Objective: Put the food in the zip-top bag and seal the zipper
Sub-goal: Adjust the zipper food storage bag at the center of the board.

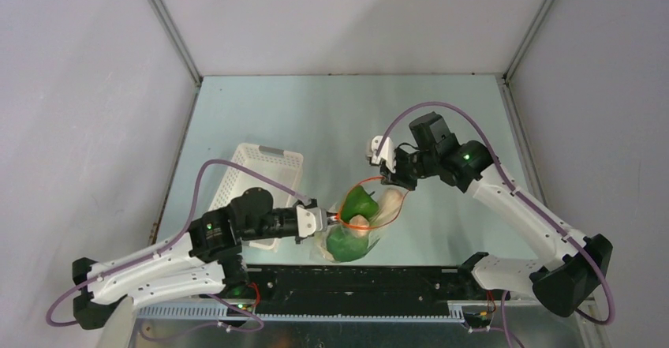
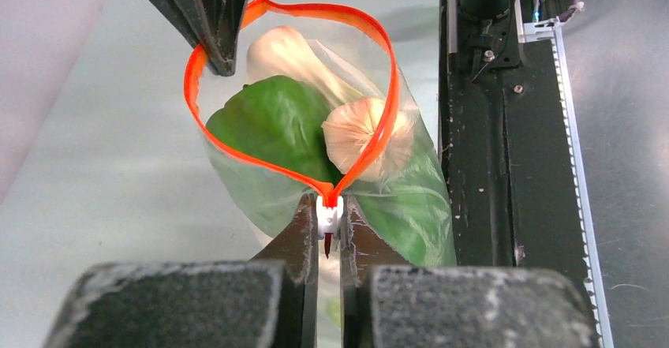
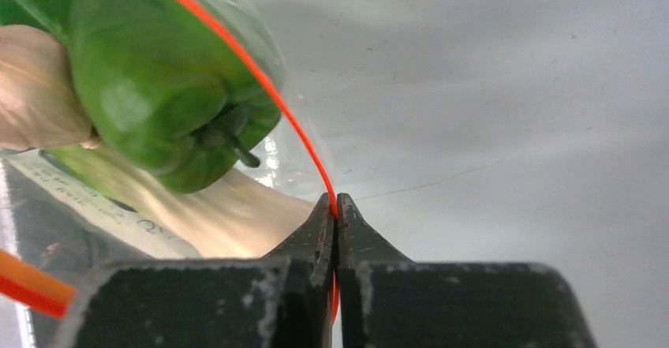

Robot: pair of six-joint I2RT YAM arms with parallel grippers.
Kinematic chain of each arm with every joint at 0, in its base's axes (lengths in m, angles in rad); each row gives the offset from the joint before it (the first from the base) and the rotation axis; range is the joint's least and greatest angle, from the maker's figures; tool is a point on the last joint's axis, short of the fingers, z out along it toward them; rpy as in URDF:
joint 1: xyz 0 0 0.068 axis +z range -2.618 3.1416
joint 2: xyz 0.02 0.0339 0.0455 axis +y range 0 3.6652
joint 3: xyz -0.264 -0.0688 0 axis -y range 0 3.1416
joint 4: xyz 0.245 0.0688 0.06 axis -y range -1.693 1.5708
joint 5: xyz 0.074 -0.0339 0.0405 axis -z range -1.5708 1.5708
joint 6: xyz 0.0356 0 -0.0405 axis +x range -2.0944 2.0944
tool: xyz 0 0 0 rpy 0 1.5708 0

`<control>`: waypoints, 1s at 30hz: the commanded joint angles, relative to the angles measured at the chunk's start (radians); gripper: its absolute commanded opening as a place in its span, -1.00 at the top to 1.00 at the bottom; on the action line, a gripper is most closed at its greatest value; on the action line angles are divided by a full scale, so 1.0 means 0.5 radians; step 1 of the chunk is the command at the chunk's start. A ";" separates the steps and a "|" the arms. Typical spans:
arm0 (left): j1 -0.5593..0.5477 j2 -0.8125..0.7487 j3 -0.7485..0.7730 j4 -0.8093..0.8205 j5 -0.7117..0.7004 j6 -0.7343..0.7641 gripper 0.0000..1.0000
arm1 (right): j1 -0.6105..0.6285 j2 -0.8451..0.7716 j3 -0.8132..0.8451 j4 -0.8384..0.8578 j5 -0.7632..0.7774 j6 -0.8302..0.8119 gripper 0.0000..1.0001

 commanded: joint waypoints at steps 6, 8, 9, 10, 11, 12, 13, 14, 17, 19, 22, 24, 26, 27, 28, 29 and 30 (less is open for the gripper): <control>0.018 0.009 -0.074 0.442 -0.419 -0.210 0.99 | -0.033 -0.155 0.084 -0.071 -0.098 -0.058 1.00; 0.038 0.059 -0.105 0.507 -0.424 -0.304 0.85 | -0.057 -0.168 0.085 -0.068 -0.064 -0.039 1.00; 0.052 0.073 -0.117 0.528 -0.422 -0.353 0.80 | -0.078 -0.169 0.095 -0.083 -0.060 -0.034 1.00; 0.062 0.099 -0.137 0.563 -0.415 -0.400 0.62 | -0.089 -0.165 0.104 -0.097 -0.062 -0.034 1.00; 0.089 0.108 -0.144 0.570 -0.382 -0.419 0.54 | -0.110 -0.155 0.123 -0.130 -0.068 -0.031 1.00; 0.105 0.126 -0.152 0.607 -0.357 -0.456 0.42 | -0.120 -0.148 0.134 -0.148 -0.070 -0.030 1.00; 0.151 0.132 -0.156 0.630 -0.291 -0.473 0.34 | -0.135 -0.132 0.151 -0.180 -0.071 -0.032 1.00; 0.174 0.141 -0.174 0.668 -0.254 -0.504 0.18 | -0.148 -0.124 0.158 -0.193 -0.070 -0.033 1.00; 0.317 0.139 -0.245 0.757 -0.031 -0.552 -0.12 | -0.157 -0.091 0.182 -0.236 -0.068 -0.027 1.00; 0.400 0.128 -0.303 0.825 0.082 -0.593 -0.29 | -0.159 -0.072 0.188 -0.243 -0.065 -0.020 1.00; 0.453 0.099 -0.391 0.897 0.271 -0.601 -0.41 | -0.169 -0.036 0.209 -0.265 -0.060 -0.004 1.00; 0.465 0.070 -0.468 0.973 0.335 -0.602 -0.48 | -0.170 -0.008 0.235 -0.280 -0.056 0.008 1.00; 0.478 0.039 -0.530 1.047 0.361 -0.623 -0.51 | -0.171 0.017 0.240 -0.284 -0.043 0.020 1.00; 0.486 0.018 -0.560 1.087 0.365 -0.649 -0.56 | -0.174 0.022 0.240 -0.285 -0.039 0.023 1.00; 0.506 0.007 -0.572 1.102 0.373 -0.654 -0.57 | -0.176 0.037 0.241 -0.286 -0.030 0.030 1.00; 0.518 -0.016 -0.598 1.138 0.378 -0.711 -0.60 | -0.178 0.045 0.241 -0.285 -0.025 0.037 1.00; 0.552 -0.029 -0.610 1.154 0.404 -0.737 -0.62 | -0.179 0.058 0.242 -0.284 -0.022 0.039 1.00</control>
